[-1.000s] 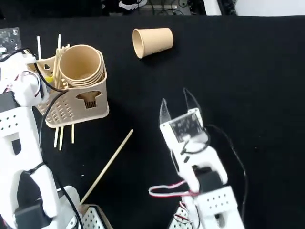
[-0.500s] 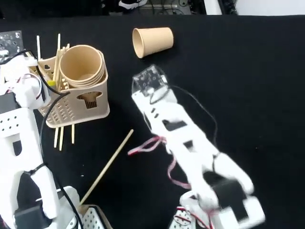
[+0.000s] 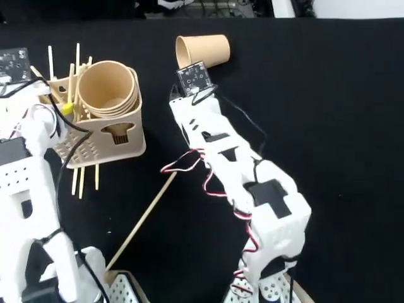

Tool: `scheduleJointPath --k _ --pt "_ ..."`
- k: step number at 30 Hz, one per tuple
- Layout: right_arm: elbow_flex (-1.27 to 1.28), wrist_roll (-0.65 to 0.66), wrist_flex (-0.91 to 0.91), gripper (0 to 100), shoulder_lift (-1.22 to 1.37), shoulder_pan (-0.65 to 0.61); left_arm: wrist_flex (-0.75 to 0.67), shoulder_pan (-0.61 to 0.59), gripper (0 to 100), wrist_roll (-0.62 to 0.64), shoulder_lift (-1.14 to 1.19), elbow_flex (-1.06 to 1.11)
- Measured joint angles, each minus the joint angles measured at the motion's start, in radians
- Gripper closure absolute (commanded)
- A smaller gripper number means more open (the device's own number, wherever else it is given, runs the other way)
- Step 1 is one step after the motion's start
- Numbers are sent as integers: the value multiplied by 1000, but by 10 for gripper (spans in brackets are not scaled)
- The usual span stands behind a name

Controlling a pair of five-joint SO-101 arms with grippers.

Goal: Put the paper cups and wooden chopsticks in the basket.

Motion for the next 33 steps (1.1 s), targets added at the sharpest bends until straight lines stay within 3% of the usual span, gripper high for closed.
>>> scheduleJointPath --k 2,6,11,19,22,26,30,33 --pt "12 0 2 808 -12 0 -6 0 737 0 0 5" --pt "86 54 -15 992 -112 14 -6 0 737 0 0 8" --pt "279 273 -18 982 -322 18 18 0 737 34 -25 0" --pt "717 318 -6 975 -867 78 321 2 737 69 -196 -247" --pt "787 344 149 975 -1109 166 427 5 737 66 -253 -393" --pt "784 347 526 975 -1415 279 517 63 734 109 -265 -629" --pt "772 356 885 975 -1613 348 476 250 733 161 -180 -778" --pt "779 356 1026 975 -1680 393 382 400 732 172 -28 -839"
